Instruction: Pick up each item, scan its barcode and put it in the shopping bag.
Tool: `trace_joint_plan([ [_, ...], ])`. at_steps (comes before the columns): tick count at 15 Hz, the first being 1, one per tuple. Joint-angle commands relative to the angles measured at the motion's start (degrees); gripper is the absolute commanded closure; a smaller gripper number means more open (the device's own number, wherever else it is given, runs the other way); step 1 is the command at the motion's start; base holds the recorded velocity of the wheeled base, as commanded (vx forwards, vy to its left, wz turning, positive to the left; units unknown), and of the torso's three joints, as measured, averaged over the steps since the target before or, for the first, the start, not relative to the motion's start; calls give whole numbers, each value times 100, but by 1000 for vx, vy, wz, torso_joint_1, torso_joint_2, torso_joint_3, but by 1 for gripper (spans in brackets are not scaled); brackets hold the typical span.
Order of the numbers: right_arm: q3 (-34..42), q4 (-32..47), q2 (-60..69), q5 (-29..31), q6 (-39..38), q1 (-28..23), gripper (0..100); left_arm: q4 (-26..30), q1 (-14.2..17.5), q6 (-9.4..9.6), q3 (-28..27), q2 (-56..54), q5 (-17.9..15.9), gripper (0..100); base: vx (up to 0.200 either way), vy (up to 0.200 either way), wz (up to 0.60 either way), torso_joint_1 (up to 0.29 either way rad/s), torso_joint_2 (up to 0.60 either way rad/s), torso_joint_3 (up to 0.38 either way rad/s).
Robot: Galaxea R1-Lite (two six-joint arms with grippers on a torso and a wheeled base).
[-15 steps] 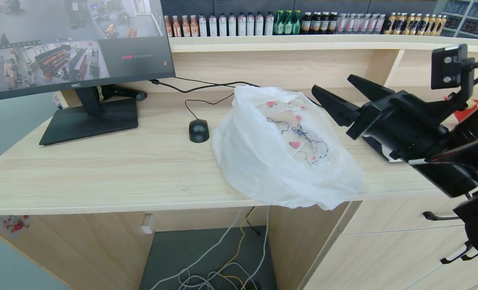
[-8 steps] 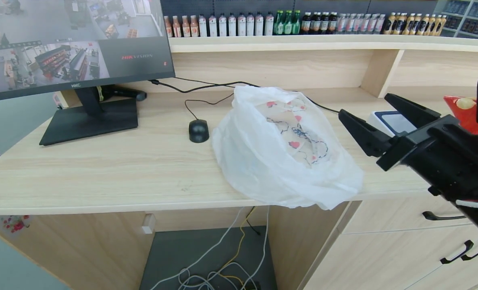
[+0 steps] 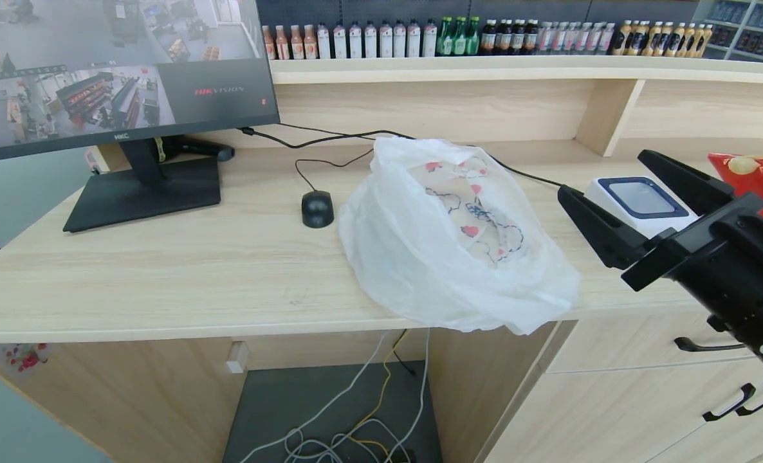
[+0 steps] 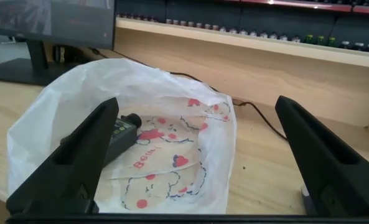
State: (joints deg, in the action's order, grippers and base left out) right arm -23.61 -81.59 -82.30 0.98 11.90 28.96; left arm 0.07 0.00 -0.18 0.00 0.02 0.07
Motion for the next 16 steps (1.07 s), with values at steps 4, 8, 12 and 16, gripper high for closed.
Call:
trace_joint_plan([
  [4, 59, -23, 82, -10, -30, -137, 0, 1, 0, -8, 0, -2, 1, 0, 0, -200, 0, 0, 1, 2],
  [8, 278, -32, 74, -18, -65, -189, 0, 1, 0, -8, 0, -2, 1, 0, 0, -200, 0, 7, 0, -2],
  [12, 322, -50, 82, -1, -74, -189, 0, -7, 0, -17, 0, -2, 1, 0, 0, -200, 0, 2, 0, 0],
  [16, 340, -50, 56, 8, -74, -181, 0, 1, 0, -52, 0, -2, 10, 0, 0, -200, 0, 4, 4, 2],
])
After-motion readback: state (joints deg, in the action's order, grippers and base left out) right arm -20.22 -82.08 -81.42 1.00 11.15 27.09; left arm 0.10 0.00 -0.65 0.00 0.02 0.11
